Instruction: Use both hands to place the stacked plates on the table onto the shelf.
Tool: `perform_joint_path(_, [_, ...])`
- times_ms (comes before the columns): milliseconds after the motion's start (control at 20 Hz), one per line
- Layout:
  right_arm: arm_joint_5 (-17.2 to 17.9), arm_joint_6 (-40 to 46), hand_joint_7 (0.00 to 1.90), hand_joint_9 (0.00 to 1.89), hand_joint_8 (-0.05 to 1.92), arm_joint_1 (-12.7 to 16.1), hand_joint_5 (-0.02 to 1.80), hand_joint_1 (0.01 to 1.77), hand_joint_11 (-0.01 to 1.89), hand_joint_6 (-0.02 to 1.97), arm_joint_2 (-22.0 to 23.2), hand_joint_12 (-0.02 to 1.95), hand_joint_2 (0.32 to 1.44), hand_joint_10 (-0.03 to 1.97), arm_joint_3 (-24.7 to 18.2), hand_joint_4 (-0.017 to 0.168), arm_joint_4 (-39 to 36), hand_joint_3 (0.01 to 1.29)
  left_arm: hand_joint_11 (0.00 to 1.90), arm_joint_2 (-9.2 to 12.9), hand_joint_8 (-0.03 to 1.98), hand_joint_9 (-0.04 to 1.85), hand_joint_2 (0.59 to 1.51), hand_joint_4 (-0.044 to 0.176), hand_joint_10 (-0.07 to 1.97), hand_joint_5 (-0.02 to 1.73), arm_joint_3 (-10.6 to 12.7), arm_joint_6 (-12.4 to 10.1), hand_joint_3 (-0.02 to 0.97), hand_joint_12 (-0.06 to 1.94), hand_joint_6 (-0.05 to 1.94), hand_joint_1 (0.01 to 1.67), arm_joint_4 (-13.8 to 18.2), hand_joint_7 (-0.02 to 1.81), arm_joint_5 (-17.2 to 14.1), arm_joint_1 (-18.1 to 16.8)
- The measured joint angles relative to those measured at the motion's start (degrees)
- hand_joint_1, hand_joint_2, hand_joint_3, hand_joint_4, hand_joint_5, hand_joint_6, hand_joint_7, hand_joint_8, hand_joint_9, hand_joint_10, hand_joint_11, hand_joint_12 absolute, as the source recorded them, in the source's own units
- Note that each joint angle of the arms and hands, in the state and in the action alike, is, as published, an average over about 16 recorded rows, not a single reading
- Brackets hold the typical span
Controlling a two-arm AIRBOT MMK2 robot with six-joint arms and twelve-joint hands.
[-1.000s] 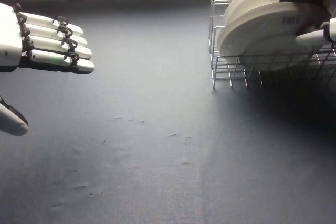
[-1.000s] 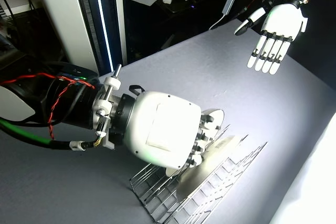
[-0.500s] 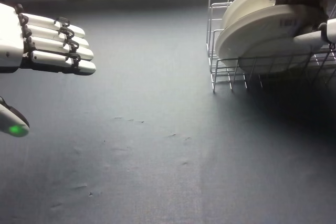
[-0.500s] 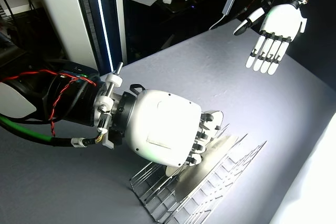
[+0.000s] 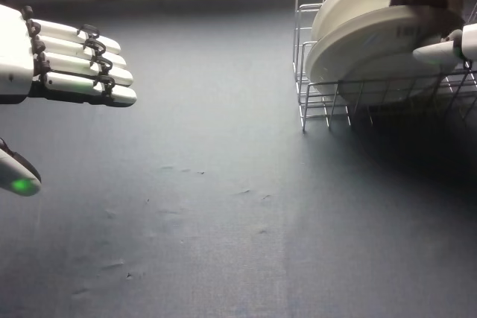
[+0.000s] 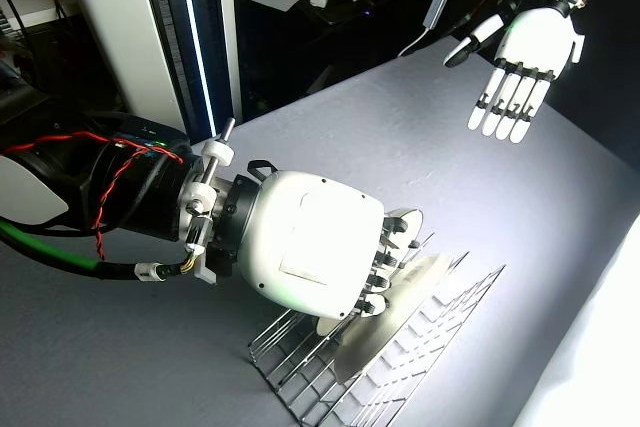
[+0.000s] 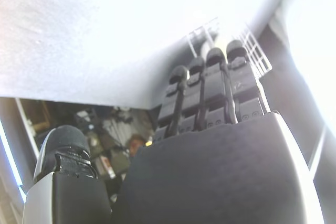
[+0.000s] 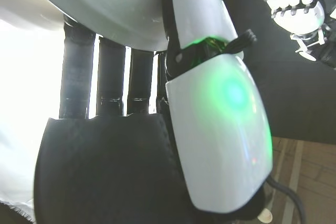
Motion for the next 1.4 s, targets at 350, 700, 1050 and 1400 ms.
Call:
perform_joint_path(350, [2.57, 0.14, 0.8, 0.78, 0.15, 1.18, 0.7, 1.23, 0.45, 0.25, 0.02, 1.29, 1.03, 0.31, -0.49, -0.006, -5.64, 0.01, 0.02, 0.05, 0.01, 0.02, 1.048, 0.002, 0.01, 0.02, -1.02, -0.34, 0.022, 0.01, 0.02, 0.01, 0.08, 0.02, -0.45, -0.27])
perform_joint_path(700, [7.56, 0.23, 0.58, 0.58, 0.02, 3.64, 0.49, 1.03, 0.2, 0.05, 0.09, 1.23, 1.0, 0.09, -1.02, -0.002, -21.06, 0.01, 0.02, 0.68, 0.01, 0.02, 1.05, 0.002, 0.01, 0.02, -4.73, -1.33, 0.022, 0.01, 0.02, 0.01, 0.22, 0.02, -2.24, -0.91])
perform_joint_path(1050, [15.46, -0.36, 0.25, 0.26, 0.02, 5.03, 0.2, 0.71, 0.05, 0.03, 0.34, 0.8, 0.92, 0.03, -0.96, 0.001, -38.91, 0.01, 0.02, 1.63, 0.01, 0.02, 1.053, 0.002, 0.01, 0.02, -9.28, -2.09, 0.021, 0.01, 0.02, 0.01, 0.32, 0.02, -4.16, -1.6])
perform_joint_path(1400, [22.76, -1.78, 0.03, 0.04, 0.02, 4.16, 0.02, 0.45, 0.02, 0.03, 0.94, 0.23, 0.82, 0.0, -0.56, 0.004, -48.3, 0.01, 0.02, 2.19, 0.01, 0.02, 1.054, 0.002, 0.01, 0.02, -11.33, -2.0, 0.021, 0.01, 0.02, 0.01, 0.38, 0.02, -4.76, -1.72])
